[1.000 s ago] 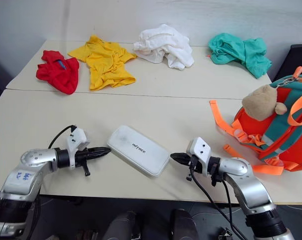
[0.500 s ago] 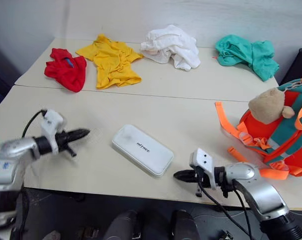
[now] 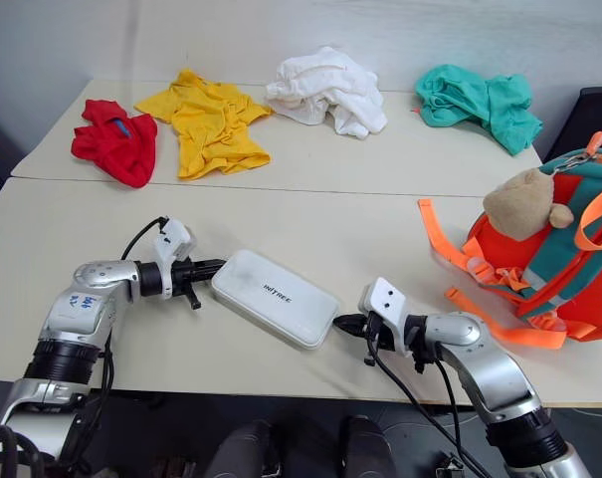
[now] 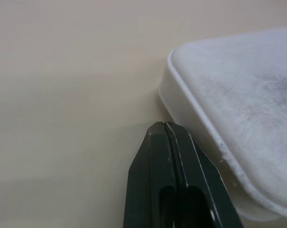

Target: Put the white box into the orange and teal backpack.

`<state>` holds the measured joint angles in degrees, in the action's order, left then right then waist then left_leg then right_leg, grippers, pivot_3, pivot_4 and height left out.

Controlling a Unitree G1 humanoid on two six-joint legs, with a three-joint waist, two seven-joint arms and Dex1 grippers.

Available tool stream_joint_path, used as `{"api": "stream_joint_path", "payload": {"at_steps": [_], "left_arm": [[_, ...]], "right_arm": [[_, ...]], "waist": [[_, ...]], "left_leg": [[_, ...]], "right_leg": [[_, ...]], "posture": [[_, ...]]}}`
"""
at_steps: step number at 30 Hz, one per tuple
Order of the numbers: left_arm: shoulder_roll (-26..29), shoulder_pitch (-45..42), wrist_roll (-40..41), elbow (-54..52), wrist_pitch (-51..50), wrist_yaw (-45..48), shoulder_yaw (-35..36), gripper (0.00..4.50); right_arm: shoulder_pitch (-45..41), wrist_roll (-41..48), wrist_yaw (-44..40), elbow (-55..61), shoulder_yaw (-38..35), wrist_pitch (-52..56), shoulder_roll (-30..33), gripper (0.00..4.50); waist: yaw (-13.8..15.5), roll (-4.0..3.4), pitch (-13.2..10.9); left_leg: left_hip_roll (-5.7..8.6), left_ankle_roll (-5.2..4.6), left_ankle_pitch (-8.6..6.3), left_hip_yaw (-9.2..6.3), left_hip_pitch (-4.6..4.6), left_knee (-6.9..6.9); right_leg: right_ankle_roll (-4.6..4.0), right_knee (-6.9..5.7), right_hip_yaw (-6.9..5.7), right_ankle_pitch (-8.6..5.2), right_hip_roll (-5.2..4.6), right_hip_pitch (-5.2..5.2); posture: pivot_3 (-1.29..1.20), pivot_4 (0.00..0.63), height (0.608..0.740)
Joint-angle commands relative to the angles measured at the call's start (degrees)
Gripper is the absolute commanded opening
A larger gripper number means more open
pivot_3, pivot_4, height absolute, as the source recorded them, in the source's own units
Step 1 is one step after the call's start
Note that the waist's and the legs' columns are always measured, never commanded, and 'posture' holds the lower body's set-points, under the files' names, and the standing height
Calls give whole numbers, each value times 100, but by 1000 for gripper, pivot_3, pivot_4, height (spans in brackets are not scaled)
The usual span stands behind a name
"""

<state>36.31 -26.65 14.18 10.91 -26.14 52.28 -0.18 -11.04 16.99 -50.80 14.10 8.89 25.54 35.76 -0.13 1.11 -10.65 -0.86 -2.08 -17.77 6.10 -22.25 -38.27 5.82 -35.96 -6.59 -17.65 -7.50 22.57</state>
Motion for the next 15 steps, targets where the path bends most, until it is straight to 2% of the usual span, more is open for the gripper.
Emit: {"api": "stream_joint_path", "payload": {"at_steps": [1,6,11,15], "left_arm": [[18,394,312,-916,-279,135,31,23],[4,1154,432,-1968,-761,-201,150,23],[-72,1547,436,-2502,-1137,-836,461,23],[298,1878,366,-2495,-1297,-903,741,23]], "right_arm": [[-217,-78,201,-171,-229,-287,-110,0],[-536,-290,387,-720,-321,-502,-279,0],[-674,-438,239,-1011,-301,-514,-134,0],[-670,-435,134,-1098,-480,-616,-4,0]], "waist": [[-4,0,0],[-7,-1,0],[7,-1,-1],[-4,-1,-1]], "left_leg": [[0,0,0,0,0,0],[-1,2,1,-7,0,1],[-1,2,1,-11,0,1],[-1,2,1,-11,1,3]], "right_leg": [[0,0,4,0,-1,0],[0,1,40,0,-2,-2],[0,1,43,0,-5,-4],[-1,2,43,0,-5,-4]], "posture": [[0,150,740],[0,150,740],[0,150,740],[0,150,740]]}}
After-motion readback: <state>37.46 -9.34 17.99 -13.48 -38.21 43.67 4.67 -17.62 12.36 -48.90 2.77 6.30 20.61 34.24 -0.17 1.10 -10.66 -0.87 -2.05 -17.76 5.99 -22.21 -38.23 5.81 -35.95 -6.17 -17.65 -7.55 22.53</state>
